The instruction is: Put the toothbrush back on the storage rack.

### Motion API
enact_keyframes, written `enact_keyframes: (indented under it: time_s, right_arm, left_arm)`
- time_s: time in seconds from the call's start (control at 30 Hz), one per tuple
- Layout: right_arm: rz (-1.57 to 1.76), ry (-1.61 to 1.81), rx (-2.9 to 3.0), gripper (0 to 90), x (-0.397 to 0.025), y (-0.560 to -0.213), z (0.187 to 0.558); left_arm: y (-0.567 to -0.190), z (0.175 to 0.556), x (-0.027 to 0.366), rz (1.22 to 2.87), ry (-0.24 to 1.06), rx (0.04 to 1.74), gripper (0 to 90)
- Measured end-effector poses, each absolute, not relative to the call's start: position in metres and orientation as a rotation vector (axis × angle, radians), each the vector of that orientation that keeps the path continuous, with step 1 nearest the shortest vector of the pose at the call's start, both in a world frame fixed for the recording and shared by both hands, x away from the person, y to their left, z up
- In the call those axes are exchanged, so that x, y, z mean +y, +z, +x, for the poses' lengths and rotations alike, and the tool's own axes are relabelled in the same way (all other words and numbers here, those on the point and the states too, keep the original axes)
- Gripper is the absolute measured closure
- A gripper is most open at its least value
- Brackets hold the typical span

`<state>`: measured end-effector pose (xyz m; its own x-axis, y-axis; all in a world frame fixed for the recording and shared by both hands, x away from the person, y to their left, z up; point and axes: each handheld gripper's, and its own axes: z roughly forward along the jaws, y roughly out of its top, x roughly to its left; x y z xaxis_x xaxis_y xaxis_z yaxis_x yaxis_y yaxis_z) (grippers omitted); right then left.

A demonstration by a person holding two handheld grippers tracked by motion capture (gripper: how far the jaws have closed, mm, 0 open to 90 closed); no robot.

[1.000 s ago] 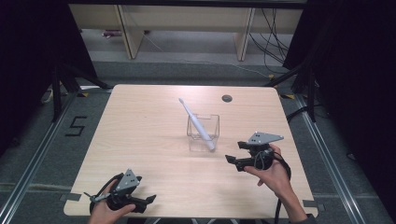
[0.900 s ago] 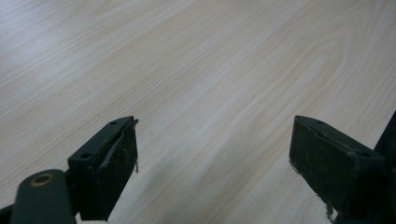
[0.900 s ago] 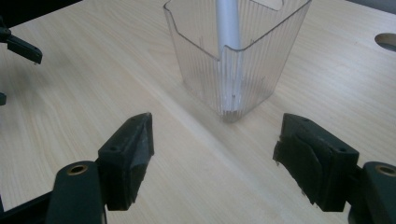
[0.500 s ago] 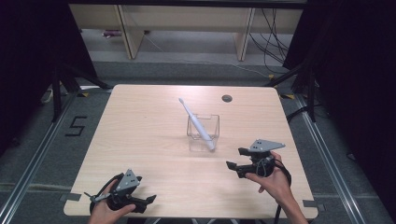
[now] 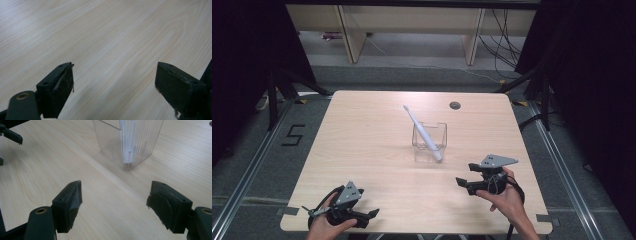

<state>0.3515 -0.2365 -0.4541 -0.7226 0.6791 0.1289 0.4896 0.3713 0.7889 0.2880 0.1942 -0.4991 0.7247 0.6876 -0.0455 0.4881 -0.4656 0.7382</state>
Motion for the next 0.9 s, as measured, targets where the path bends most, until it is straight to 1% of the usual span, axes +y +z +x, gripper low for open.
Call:
enact_keyframes:
  time_s: [0.1, 0.13, 0.17, 0.23, 0.3, 0.33, 0.37, 0.47, 0.53, 0.6, 0.63, 0.67, 0.7, 0.73, 0.77, 0.9]
  right_arm:
    - [1.061, 1.288, 2.415, 27.0, -0.237, -0.457, 0.35]
    - [1.009, 1.271, 2.409, 26.9, -0.239, -0.457, 0.351]
    - [1.027, 1.278, 2.415, 26.9, -0.239, -0.459, 0.349]
    - [1.019, 1.261, 2.407, 26.8, -0.241, -0.46, 0.349]
    - [1.058, 1.274, 2.408, 26.8, -0.24, -0.461, 0.347]
    - [1.016, 1.267, 2.4, 26.8, -0.242, -0.462, 0.348]
    - [1.05, 1.261, 2.411, 26.8, -0.241, -0.463, 0.347]
    - [1.01, 1.259, 2.409, 26.7, -0.242, -0.464, 0.347]
    - [1.055, 1.265, 2.423, 26.5, -0.241, -0.465, 0.344]
    - [1.029, 1.267, 2.418, 25.1, -0.242, -0.467, 0.345]
    - [1.064, 1.259, 2.394, 20.9, -0.242, -0.467, 0.343]
    - [1.064, 1.259, 2.394, 20.9, -0.242, -0.467, 0.343]
    - [1.048, 1.249, 2.393, 18.0, -0.244, -0.467, 0.343]
    - [1.048, 1.249, 2.393, 18.0, -0.244, -0.467, 0.343]
    - [1.067, 1.259, 2.385, 15.4, -0.245, -0.47, 0.342]
    - [1.052, 1.235, 2.395, 15.4, -0.246, -0.473, 0.338]
  left_arm:
    - [-0.499, 0.288, 0.194, 2.158, 0.331, 0.884, 14.7]
    - [-0.499, 0.288, 0.194, 2.158, 0.331, 0.884, 14.7]
    - [-0.499, 0.289, 0.195, 2.18, 0.342, 0.88, 14.7]
    - [-0.5, 0.288, 0.194, 2.158, 0.332, 0.884, 14.7]
    - [-0.499, 0.289, 0.195, 2.177, 0.343, 0.878, 14.7]
    - [-0.499, 0.289, 0.195, 2.181, 0.345, 0.878, 14.7]
    - [-0.499, 0.289, 0.195, 2.178, 0.339, 0.876, 14.7]
    - [-0.5, 0.288, 0.194, 2.153, 0.331, 0.882, 14.7]
    - [-0.499, 0.289, 0.195, 2.174, 0.345, 0.877, 14.7]
    - [-0.5, 0.288, 0.194, 2.15, 0.333, 0.883, 14.7]
    - [-0.5, 0.289, 0.195, 2.18, 0.346, 0.871, 14.7]
    - [-0.5, 0.289, 0.195, 2.18, 0.346, 0.871, 14.7]
    - [-0.499, 0.289, 0.195, 2.178, 0.347, 0.869, 14.7]
    - [-0.499, 0.289, 0.195, 2.177, 0.347, 0.871, 14.7]
    - [-0.499, 0.289, 0.195, 2.177, 0.35, 0.875, 14.7]
    - [-0.5, 0.289, 0.195, 2.171, 0.346, 0.873, 14.7]
